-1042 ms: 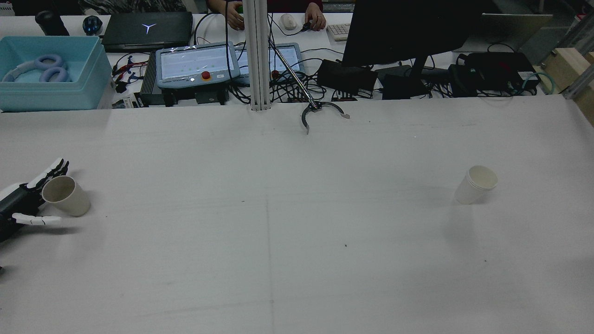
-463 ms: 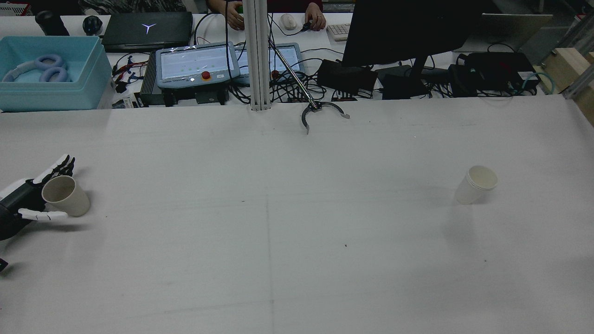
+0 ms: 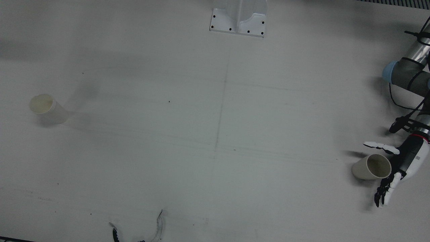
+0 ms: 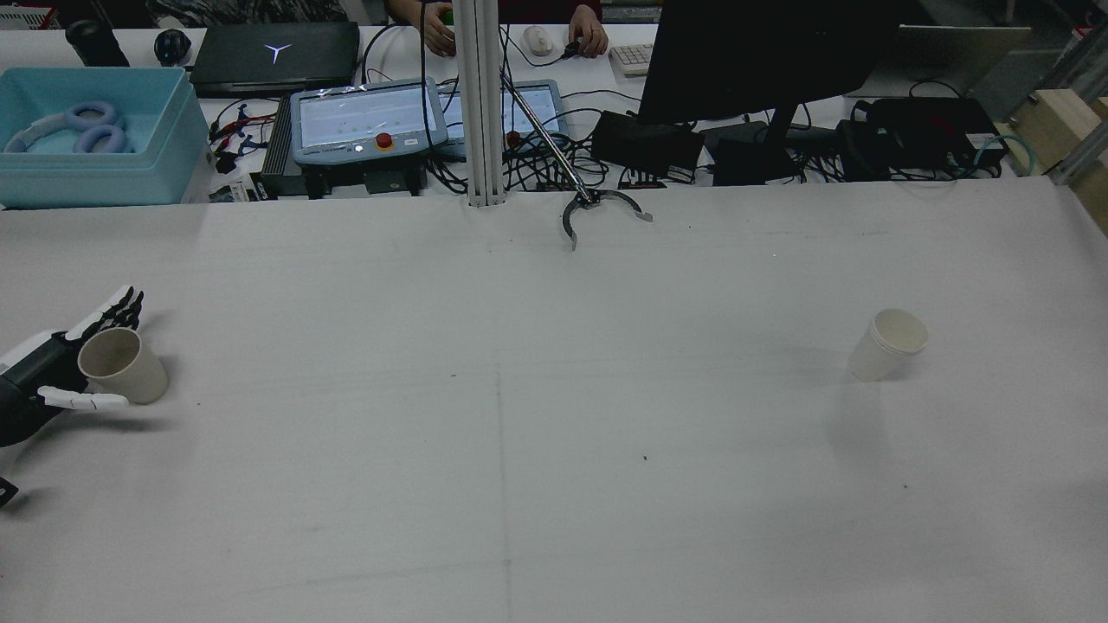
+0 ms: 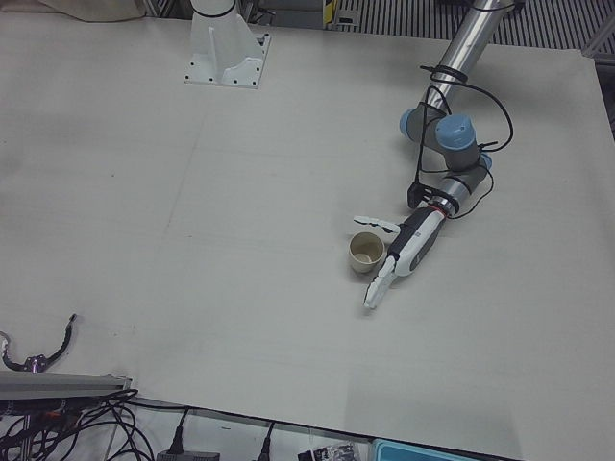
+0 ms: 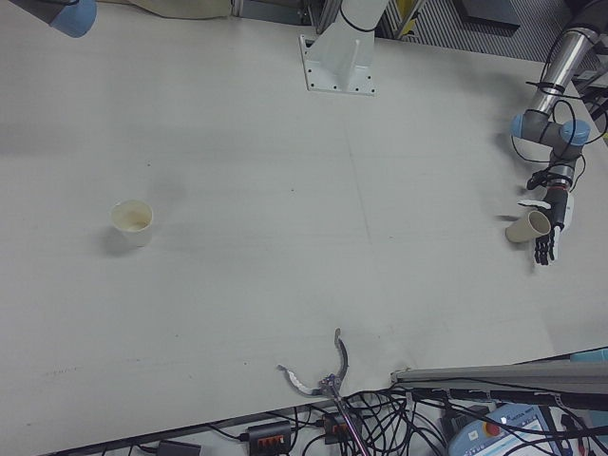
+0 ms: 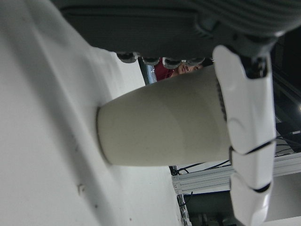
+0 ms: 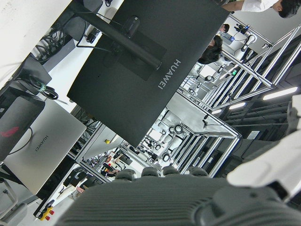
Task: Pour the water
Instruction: 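Close the left hand fingers around the cup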
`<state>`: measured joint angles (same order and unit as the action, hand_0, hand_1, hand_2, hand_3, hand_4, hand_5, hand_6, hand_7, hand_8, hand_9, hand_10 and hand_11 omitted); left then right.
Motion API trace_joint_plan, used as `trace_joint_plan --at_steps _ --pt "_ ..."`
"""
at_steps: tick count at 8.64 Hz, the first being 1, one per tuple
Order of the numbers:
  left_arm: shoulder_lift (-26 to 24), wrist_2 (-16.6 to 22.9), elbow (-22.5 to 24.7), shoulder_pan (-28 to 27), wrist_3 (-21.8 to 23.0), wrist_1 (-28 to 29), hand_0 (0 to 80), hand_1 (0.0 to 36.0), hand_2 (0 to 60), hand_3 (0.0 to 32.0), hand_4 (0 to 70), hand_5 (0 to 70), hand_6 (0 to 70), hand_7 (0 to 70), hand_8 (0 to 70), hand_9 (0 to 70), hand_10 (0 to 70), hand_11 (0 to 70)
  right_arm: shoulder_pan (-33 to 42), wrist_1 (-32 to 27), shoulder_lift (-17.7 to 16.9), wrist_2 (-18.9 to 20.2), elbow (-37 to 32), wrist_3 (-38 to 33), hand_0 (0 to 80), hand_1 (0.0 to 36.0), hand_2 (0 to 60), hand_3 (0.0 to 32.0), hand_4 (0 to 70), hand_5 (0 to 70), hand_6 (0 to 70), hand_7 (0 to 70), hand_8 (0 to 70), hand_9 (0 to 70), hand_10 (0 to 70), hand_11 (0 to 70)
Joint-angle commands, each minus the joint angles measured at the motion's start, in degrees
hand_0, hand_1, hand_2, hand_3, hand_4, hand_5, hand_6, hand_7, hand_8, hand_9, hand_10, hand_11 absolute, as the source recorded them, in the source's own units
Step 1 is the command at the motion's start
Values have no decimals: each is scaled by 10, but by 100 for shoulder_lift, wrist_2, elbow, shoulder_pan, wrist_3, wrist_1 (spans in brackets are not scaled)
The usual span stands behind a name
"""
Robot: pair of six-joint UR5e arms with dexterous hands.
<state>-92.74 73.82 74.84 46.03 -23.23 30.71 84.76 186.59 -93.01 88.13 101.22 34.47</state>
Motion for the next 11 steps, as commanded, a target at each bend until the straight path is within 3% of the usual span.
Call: trace_joint_plan --at_steps 1,7,11 --pt "-7 -8 -57 -6 -33 -65 507 239 92 0 0 0 0 0 0 0 0 0 6 0 -6 3 12 -11 118 98 250 0 0 0 0 0 0 0 0 0" --pt "-43 -8 -4 -6 -33 -179 520 253 108 0 0 0 0 0 0 0 0 0 14 0 -15 -6 11 -19 109 95 246 0 0 0 0 0 0 0 0 0" --pt "-25 1 40 -6 -15 -214 505 228 136 0 30 12 0 1 0 0 0 0 23 0 -24 -6 3 -28 109 95 246 0 0 0 0 0 0 0 0 0"
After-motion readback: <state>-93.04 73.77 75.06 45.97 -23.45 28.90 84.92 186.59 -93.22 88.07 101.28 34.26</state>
